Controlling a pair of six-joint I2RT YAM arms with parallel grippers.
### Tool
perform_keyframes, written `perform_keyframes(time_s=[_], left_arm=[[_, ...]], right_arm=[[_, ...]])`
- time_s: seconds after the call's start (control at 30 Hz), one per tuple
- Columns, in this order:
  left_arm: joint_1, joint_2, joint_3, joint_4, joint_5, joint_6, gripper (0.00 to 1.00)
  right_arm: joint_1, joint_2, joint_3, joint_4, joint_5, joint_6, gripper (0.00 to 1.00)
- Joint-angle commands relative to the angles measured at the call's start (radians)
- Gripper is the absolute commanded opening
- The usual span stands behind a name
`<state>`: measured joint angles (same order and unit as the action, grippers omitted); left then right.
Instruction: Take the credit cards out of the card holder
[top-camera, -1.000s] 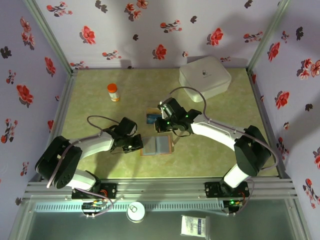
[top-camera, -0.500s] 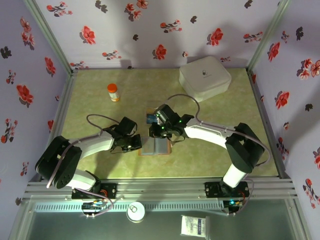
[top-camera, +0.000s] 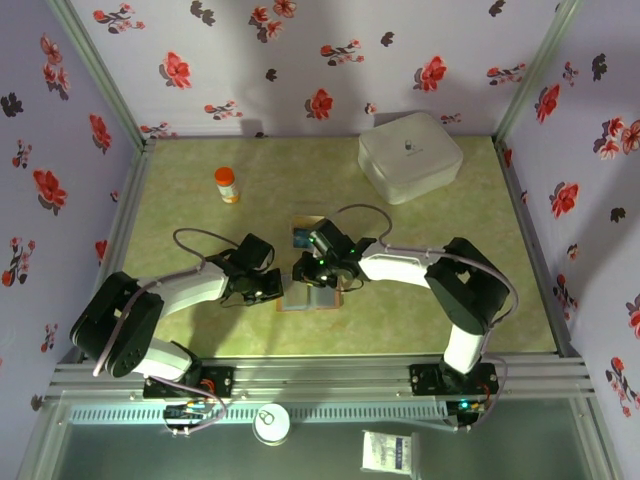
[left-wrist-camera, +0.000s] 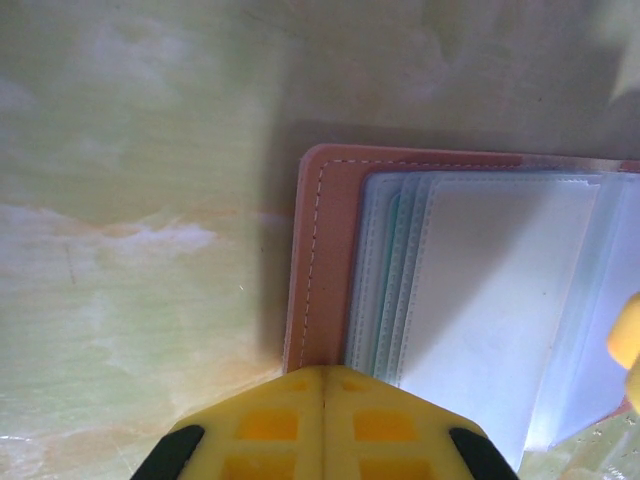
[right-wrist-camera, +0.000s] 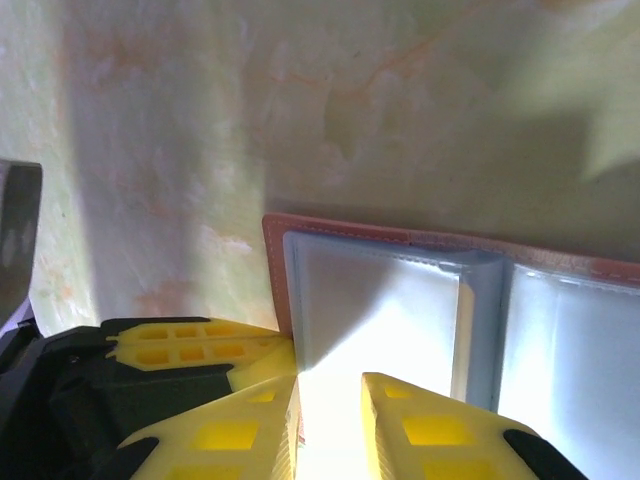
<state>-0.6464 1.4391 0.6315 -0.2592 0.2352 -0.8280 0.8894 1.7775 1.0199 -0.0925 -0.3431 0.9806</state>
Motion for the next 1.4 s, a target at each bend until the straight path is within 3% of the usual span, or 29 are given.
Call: perform_keyframes(time_s=[0.0, 1.0, 1.37], left_arm=[[-0.001, 0.001, 0.016, -0.041, -0.015, 0.026, 0.0], [0.009, 0.009, 0.021, -0.05, -0.014, 0.038, 0.0], [0.011, 0.006, 0.039, -0.064, -0.014, 0.043, 0.0]], right_arm=[[0.018, 0.017, -0.008, 0.006, -0.027, 0.027, 0.23], [0.022, -0.001, -0.011, -0.164, 0.078, -0.054, 0.25], [0.004, -0.028, -0.059, -0.116, 0.062, -0.049, 0.23]])
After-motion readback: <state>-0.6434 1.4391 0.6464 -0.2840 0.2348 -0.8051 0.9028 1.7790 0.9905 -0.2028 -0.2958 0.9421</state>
